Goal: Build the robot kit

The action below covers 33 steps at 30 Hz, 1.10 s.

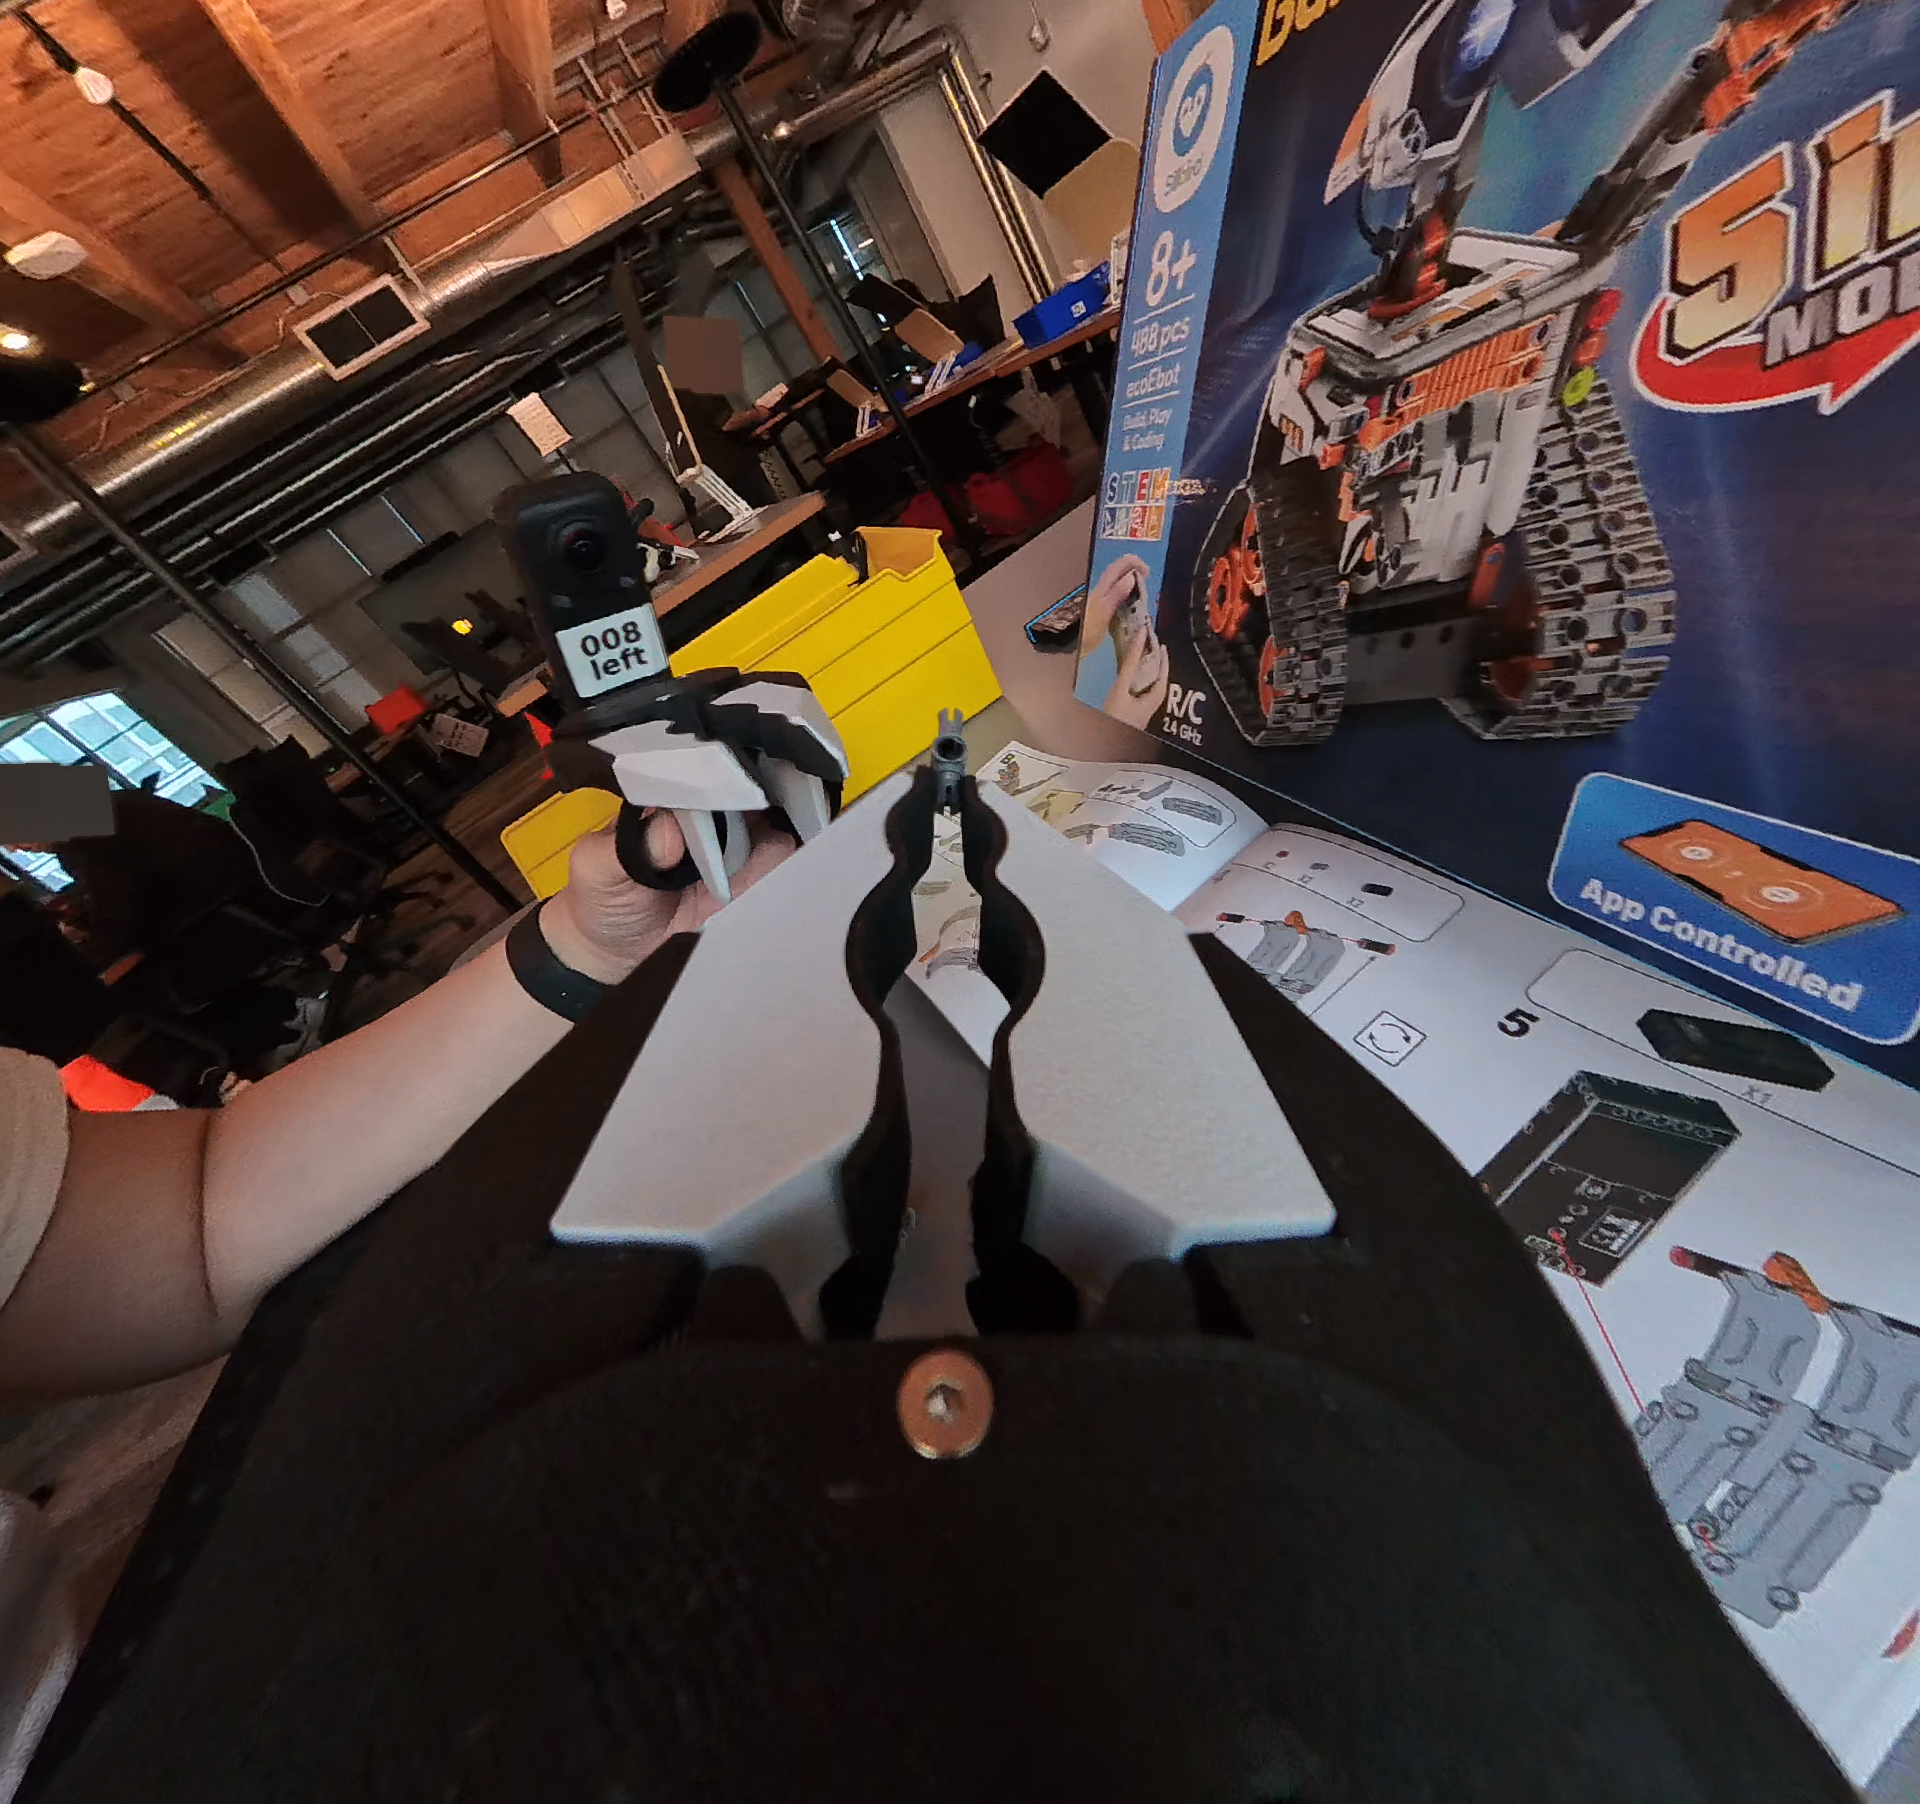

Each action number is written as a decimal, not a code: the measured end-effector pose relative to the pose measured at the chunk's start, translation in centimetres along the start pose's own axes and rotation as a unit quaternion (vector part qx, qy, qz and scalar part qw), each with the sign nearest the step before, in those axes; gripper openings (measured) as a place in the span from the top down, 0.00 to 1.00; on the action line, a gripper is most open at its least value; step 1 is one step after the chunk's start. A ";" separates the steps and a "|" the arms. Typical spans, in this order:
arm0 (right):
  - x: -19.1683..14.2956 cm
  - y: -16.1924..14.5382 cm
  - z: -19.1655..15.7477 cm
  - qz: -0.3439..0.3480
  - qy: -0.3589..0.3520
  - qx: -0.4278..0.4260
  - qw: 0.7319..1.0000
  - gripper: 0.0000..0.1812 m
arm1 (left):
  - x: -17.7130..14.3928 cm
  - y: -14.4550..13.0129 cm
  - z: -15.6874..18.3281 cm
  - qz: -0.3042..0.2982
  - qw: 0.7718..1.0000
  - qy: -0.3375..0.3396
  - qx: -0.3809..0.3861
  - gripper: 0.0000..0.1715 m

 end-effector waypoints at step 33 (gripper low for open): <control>-6.0 -4.0 -3.3 -0.133 -0.086 -0.236 0.959 0.99 | 0.5 -7.3 5.1 -0.289 0.947 0.044 -0.133 0.71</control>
Point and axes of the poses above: each gripper's, where its closed fingertips meet, x out along the fingers, y out of its top, z = x × y across the jaws, the point moved 1 cm from there along -x, back along the fingers, and after that the axes turned 2 degrees about x, right-handed, at the moved point
